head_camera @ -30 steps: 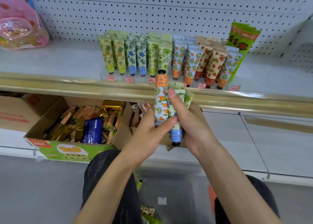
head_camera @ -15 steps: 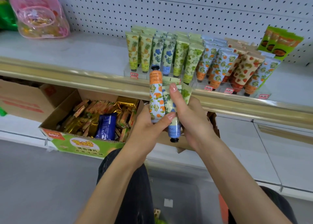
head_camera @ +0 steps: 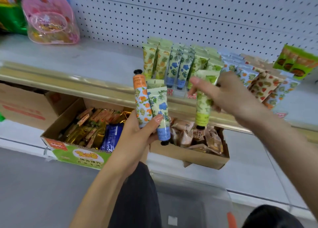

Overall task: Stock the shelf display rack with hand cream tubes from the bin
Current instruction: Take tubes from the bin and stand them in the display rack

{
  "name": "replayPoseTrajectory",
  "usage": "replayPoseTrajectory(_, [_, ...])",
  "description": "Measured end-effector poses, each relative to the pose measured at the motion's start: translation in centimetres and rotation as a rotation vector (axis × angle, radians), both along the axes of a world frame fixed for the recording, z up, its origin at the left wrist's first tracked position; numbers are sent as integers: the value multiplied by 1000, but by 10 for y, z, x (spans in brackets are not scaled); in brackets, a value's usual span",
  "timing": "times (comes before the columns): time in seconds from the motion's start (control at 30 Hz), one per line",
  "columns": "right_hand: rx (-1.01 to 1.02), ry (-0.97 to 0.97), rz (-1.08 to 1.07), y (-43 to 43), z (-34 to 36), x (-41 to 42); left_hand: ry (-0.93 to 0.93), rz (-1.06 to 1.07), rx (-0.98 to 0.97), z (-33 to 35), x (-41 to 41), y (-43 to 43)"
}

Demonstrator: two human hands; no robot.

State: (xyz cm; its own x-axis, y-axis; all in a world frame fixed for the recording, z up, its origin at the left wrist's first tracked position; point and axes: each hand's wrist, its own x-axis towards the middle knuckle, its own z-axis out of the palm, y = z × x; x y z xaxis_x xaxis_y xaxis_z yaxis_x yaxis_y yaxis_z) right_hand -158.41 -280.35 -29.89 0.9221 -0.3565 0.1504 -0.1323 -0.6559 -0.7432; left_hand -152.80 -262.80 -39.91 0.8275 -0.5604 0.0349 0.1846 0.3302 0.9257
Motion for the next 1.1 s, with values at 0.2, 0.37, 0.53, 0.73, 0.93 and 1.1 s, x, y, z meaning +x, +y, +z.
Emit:
replayPoseTrajectory(0.2, [-24,136,77,-32,55,17,-5,3,-3,6,10,-3])
replayPoseTrajectory(0.37, [-242,221,75,-45,67,44,-6,-1,8,11,14,-6])
replayPoseTrajectory(0.53, [-740,235,45,-54,63,73,-13,13,30,12,17,-5])
replayPoseTrajectory(0.73, [-840,257,39,-60,49,87,4,30,40,10,18,-1])
replayPoseTrajectory(0.93, [-857,332,51,-66,42,91,0,23,38,9,19,-1])
replayPoseTrajectory(1.1, [-829,341,31,-68,42,91,1,25,44,9,19,-5])
